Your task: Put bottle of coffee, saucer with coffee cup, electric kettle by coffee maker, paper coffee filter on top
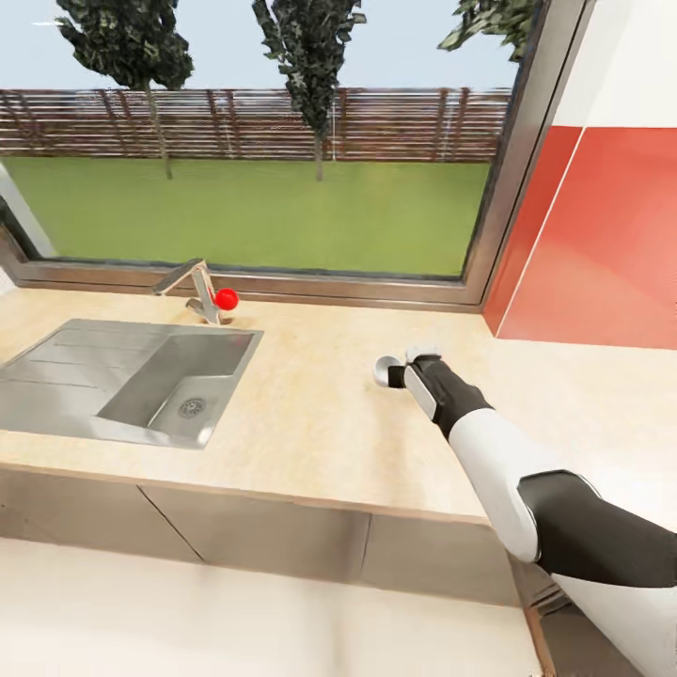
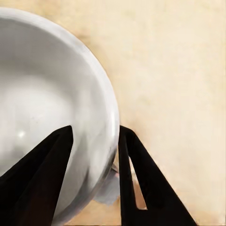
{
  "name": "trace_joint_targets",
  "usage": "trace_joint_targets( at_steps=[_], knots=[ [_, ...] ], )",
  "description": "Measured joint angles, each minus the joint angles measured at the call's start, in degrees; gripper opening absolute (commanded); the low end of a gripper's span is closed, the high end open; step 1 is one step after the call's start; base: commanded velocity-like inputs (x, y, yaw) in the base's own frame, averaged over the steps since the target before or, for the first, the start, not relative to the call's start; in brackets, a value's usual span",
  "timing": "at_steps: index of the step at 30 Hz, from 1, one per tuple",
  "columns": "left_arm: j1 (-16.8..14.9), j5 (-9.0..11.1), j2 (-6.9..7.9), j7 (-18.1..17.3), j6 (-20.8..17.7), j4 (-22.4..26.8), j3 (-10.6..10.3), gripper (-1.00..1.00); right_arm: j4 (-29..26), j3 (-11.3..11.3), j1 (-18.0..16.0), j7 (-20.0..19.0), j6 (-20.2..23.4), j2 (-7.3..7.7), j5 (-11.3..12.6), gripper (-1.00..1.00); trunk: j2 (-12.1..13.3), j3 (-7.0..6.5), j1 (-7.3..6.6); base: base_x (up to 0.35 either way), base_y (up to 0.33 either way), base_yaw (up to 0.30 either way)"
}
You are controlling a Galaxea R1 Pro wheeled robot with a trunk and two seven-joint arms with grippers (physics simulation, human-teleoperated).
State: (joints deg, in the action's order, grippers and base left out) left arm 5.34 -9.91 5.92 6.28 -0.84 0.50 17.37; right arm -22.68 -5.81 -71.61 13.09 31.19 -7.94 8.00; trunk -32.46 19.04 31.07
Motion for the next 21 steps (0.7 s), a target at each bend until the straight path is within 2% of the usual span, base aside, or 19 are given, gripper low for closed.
trace_joint_targets(
  at_steps=[5,10,14,21],
  knots=[
    [-2.1,0.2,0.06,0.0,0.3,0.1,0.3,1.0,1.4,-0.3,1.7,0.0,-1.9,-0.4,-0.2,-1.0,0.0,-0.43,-0.01,-0.285,0.0,0.014],
    [-2.5,0.4,0.04,0.0,0.6,0.1,0.3,1.0,1.7,-2.8,2.5,0.0,-2.3,-1.52,-0.2,-1.0,0.0,-0.89,-0.02,-0.192,0.0,-0.001],
    [-2.6,0.4,-0.15,0.0,0.7,1.5,0.4,1.0,1.7,-4.4,3.0,0.0,-3.5,-1.84,-0.2,-1.0,0.0,-1.25,-0.03,-0.129,0.0,-0.05],
    [-2.7,0.5,-0.33,0.0,0.7,2.8,0.5,1.0,1.6,-4.9,3.9,-0.1,-4.9,-2.06,-0.2,-1.0,0.0,-1.9,-0.04,-0.051,0.0,-0.065]
  ],
)
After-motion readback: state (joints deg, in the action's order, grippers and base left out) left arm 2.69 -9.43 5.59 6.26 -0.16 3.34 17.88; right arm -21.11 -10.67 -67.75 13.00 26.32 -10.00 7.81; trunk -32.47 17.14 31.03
